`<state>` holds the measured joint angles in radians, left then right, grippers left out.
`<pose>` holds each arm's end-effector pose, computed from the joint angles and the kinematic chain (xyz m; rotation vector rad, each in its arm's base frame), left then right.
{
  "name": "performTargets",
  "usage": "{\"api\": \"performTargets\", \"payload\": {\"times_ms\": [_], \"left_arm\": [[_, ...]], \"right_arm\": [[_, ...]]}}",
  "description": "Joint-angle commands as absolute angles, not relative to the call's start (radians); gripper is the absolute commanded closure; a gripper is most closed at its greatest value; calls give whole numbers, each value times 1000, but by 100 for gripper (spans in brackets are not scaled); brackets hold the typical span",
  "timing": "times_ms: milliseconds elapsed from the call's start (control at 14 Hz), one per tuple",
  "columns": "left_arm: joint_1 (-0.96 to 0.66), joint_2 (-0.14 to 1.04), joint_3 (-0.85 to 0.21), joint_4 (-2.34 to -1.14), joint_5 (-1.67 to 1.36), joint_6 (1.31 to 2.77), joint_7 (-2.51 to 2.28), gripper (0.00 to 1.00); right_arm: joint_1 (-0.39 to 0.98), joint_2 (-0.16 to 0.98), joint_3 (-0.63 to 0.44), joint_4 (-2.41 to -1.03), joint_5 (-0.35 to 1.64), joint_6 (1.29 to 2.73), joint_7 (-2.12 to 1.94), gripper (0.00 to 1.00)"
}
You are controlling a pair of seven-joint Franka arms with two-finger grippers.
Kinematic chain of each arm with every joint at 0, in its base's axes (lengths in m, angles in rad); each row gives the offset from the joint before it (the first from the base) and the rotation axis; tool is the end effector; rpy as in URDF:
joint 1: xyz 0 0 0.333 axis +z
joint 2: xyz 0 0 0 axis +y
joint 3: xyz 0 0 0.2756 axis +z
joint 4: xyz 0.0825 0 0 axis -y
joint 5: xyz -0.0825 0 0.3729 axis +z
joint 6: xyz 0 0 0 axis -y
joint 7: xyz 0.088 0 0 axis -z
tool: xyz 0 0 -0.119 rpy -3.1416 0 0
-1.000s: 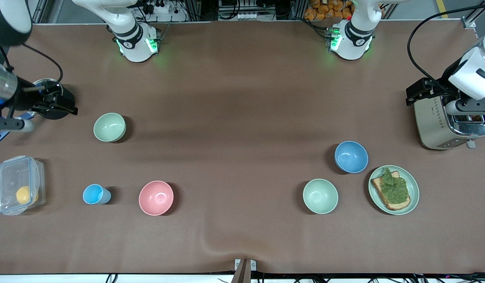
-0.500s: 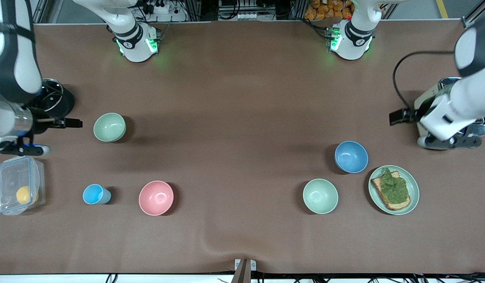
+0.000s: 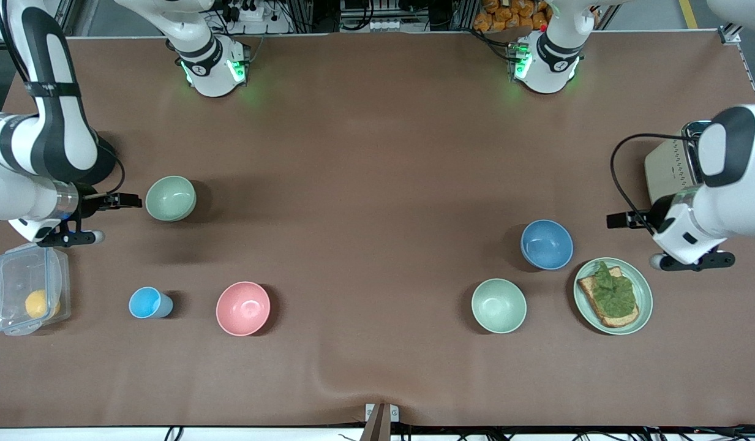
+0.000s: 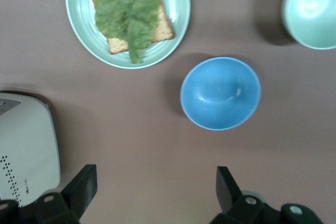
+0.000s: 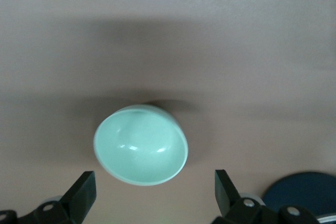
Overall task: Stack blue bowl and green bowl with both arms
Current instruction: 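Reach the right gripper to the pale green bowl and grasp its rim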
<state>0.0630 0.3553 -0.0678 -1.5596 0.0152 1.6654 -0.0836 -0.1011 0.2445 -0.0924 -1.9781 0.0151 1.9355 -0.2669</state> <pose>0.6080 0.0024 0.3779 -3.1131 -0.1195 0.3896 0.5342 -0.1031 0.2813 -3.0537 -0.1000 0.4315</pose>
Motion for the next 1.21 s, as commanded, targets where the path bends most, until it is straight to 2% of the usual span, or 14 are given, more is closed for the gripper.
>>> {"api": "performTargets", "payload": {"times_ms": [0,286,571,643,714,857,929,1000,1143], "left_arm": [[115,374,-71,-1508,6,1660,-89,0],[153,385,-72,-1503,2,1660,-83,0],[155,383,-74,-1503,0,1660,-77,0],[152,382,-74,-1502,2,1660,-78,0],[150,380,-75,-1494,2,1660,-78,0],[143,379,-81,-1488,2,1660,-78,0],[144,374,-83,-1488,3,1660,-77,0],[143,373,-84,-1485,5,1660,-80,0],[117,389,-86,-1488,3,1660,-90,0]], "right_arm": [[-118,239,-84,-2075,-2,2060,-293,0],[-136,304,-83,-2118,-2,2186,-298,3],[-126,311,-83,-2244,-2,2377,-301,30],[-124,313,-83,-2255,-2,2393,-313,46],[-121,313,-83,-2256,-2,2390,-331,68],[-121,308,-83,-2256,-2,2381,-337,95],[-118,299,-80,-2253,-2,2363,-344,100],[-107,290,-77,-2243,0,2323,-347,100],[-66,265,-77,-2153,14,2140,-328,100]]}}
